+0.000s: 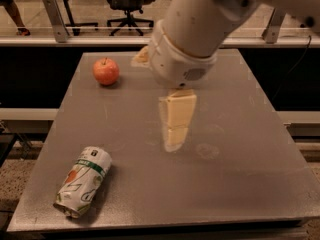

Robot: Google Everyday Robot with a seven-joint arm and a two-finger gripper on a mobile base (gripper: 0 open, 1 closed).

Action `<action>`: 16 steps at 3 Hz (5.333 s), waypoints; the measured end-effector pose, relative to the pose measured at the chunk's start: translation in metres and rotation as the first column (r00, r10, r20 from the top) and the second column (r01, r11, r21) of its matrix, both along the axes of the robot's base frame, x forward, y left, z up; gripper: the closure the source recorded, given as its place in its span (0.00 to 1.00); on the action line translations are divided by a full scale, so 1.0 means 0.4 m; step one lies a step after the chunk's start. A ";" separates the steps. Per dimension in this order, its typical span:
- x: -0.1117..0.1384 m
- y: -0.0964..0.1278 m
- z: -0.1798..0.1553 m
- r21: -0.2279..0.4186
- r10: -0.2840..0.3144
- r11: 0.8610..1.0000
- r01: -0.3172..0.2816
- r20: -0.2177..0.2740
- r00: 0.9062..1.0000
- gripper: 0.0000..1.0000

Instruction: Place 7up can upright

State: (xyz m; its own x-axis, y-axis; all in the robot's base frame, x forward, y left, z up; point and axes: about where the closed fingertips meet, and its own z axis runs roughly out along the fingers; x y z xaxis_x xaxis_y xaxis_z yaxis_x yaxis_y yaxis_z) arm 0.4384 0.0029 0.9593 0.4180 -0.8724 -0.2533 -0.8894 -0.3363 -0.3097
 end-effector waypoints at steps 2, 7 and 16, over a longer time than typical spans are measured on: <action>-0.046 0.197 -0.075 0.001 0.327 0.945 -0.327 0.021 0.945 0.00; -0.173 0.360 -0.256 -0.269 0.786 0.585 -0.765 -0.043 0.616 0.00; -0.063 0.278 -0.188 -0.053 0.598 0.786 -0.617 -0.192 0.778 1.00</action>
Offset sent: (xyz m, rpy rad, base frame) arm -0.0297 0.1193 -0.0538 -0.0059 -0.0387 0.5508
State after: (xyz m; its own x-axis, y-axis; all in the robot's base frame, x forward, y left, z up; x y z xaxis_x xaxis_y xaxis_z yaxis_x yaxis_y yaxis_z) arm 0.4132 0.1143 0.8841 0.8331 -0.4757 -0.2823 -0.5217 -0.8453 -0.1153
